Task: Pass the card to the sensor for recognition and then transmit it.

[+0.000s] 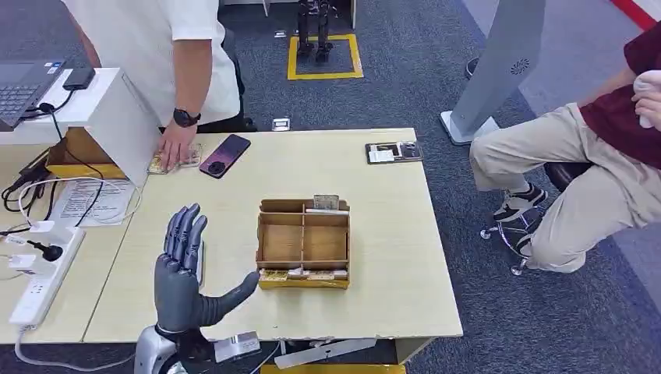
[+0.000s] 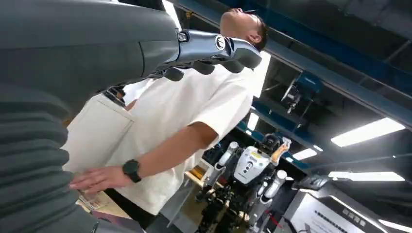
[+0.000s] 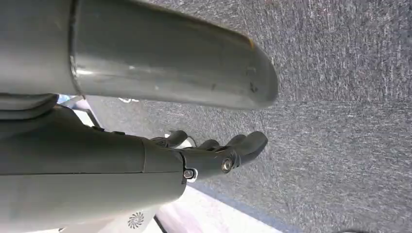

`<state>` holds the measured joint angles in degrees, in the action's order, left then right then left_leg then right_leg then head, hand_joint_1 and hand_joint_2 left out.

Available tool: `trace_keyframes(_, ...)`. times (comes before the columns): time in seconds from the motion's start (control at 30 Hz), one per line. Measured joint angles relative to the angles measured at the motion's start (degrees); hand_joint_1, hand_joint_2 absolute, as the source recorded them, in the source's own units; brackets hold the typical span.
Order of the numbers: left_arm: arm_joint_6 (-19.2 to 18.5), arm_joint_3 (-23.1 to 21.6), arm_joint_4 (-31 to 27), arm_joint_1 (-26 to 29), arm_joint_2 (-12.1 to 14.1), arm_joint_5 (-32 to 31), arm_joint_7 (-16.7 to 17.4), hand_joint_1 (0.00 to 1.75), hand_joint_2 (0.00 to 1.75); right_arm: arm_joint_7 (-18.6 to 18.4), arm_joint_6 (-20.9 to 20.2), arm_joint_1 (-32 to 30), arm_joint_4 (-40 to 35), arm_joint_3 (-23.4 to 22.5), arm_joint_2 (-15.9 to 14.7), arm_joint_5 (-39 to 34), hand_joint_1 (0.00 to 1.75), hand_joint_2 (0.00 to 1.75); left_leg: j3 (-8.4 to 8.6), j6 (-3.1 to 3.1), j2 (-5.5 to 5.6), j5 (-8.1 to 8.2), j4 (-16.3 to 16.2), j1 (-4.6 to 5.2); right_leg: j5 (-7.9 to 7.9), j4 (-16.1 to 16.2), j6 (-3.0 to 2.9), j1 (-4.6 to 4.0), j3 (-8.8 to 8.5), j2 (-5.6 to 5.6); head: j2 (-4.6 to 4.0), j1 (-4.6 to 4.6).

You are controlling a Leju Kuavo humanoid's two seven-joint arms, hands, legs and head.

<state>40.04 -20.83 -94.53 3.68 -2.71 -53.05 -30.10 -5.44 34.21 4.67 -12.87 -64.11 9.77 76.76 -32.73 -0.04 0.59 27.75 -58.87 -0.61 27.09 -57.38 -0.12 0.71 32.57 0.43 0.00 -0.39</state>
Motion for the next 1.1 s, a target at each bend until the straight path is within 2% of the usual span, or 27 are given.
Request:
trace_keyframes(0.03, 0.00, -0.24, 0.02, 0.06, 0.22, -0.24, 0.13, 0.00, 0.00, 0.00, 0.00, -0.01, 0.00, 0.00, -0.02, 0.02, 0.00, 0.00, 0.00, 0.00, 0.00, 0.00, 0.00, 0.00, 0.00, 0.00, 0.00, 0.00, 0.00, 0.00, 0.00, 0.00)
trace_keyframes(0.07, 0.00, -0.59, 0.11, 0.06, 0.46, -0.52, 0.24, 0.00, 1.75, 0.00, 0.00, -0.02, 0.00, 0.00, -0.04, 0.02, 0.00, 0.00, 0.00, 0.00, 0.00, 0.00, 0.00, 0.00, 0.00, 0.00, 0.00, 0.00, 0.00, 0.00, 0.00, 0.00)
trace_keyframes(0.33, 0.00, -3.89, 3.61, -1.01, 2.29, -5.09, 5.16, 0.00, 1.75, -0.22, -0.07, -0.01, 0.00, 0.00, -0.28, 0.39, 0.00, 0.00, 0.00, 0.00, 0.00, 0.00, 0.00, 0.00, 0.00, 0.00, 0.00, 0.00, 0.00, 0.00, 0.00, 0.00)
trace_keyframes(0.57, 0.00, -4.19, 8.69, -2.90, 2.56, -16.82, 12.43, 0.00, 1.75, -0.81, -0.13, 0.00, 0.00, 0.00, -0.39, 0.72, 0.00, 0.00, 0.00, 0.00, 0.00, 0.00, 0.00, 0.00, 0.00, 0.00, 0.00, 0.00, 0.00, 0.00, 0.00, 0.00)
trace_keyframes(0.7, 0.00, -4.19, 11.76, -4.19, 2.82, -21.40, 16.70, 0.00, 1.75, -0.87, -0.17, -0.01, 0.00, 0.00, -0.46, 0.72, 0.00, 0.00, 0.01, 0.00, 0.00, 0.00, 0.00, 0.00, -0.01, 0.00, -0.01, 0.00, 0.00, 0.00, 0.00, 0.00)
trace_keyframes(0.9, 0.00, -4.22, 15.14, -5.71, 3.30, -25.24, 21.46, 0.00, 1.75, -1.03, -0.17, -0.01, 0.00, 0.00, -0.50, 0.66, 0.00, 0.00, 0.01, 0.00, 0.00, -0.01, 0.00, 0.00, -0.01, 0.00, -0.01, 0.00, 0.00, 0.00, 0.00, 0.00)
trace_keyframes(1.1, 0.02, -4.89, 17.40, -6.86, 3.93, -26.49, 23.52, 0.00, 1.75, -1.01, -0.17, 0.00, 0.00, 0.00, -0.52, 0.37, 0.00, 0.00, 0.00, -0.01, 0.00, -0.01, 0.00, 0.00, -0.01, 0.00, -0.01, 0.00, 0.00, 0.00, 0.00, 0.00)
